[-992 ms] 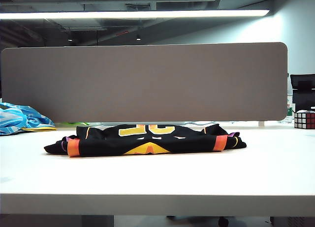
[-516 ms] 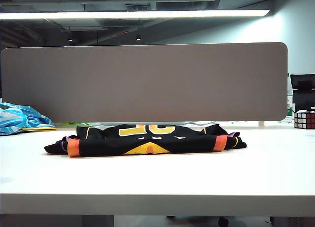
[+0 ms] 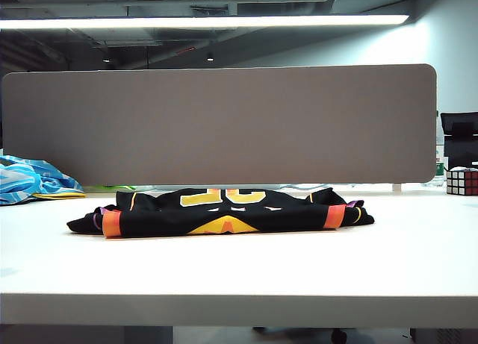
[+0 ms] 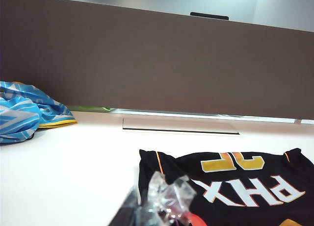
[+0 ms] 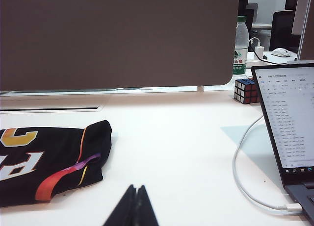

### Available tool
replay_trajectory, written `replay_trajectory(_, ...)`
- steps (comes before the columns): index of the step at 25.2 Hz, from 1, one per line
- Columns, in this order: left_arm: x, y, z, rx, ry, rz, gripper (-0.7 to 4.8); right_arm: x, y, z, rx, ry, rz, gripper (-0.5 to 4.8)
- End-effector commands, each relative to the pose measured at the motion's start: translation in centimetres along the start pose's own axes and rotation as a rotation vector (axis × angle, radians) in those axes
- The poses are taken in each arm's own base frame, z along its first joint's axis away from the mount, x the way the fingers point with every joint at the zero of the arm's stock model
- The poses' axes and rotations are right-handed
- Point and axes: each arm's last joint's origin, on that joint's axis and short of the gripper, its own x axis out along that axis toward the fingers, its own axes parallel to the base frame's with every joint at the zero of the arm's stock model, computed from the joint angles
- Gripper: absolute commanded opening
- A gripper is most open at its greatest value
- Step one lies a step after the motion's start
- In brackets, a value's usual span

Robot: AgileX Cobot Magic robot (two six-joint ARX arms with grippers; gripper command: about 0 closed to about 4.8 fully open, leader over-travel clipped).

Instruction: Fold the bottom side of the basketball jersey horizontally towards the center, about one-third of the way, and then fold the bottom of the basketball jersey up towards the top, creating a neat rectangle.

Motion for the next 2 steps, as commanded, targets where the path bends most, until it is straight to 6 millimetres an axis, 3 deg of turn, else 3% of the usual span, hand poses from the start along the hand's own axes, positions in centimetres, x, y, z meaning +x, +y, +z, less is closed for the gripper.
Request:
replay_trajectory(1, -0.01, -0.01, 0.26, 0.002, -0.012, -0.002, -0.05, 0.01, -0.01, -0.08, -0.003, -0.007, -0.002, -0.01)
replay_trajectory(2, -0.01, -0.01, 0.26, 0.002, -0.012, -0.002, -0.05, 0.01, -0.01, -0.08, -0.003, -0.007, -0.002, -0.01)
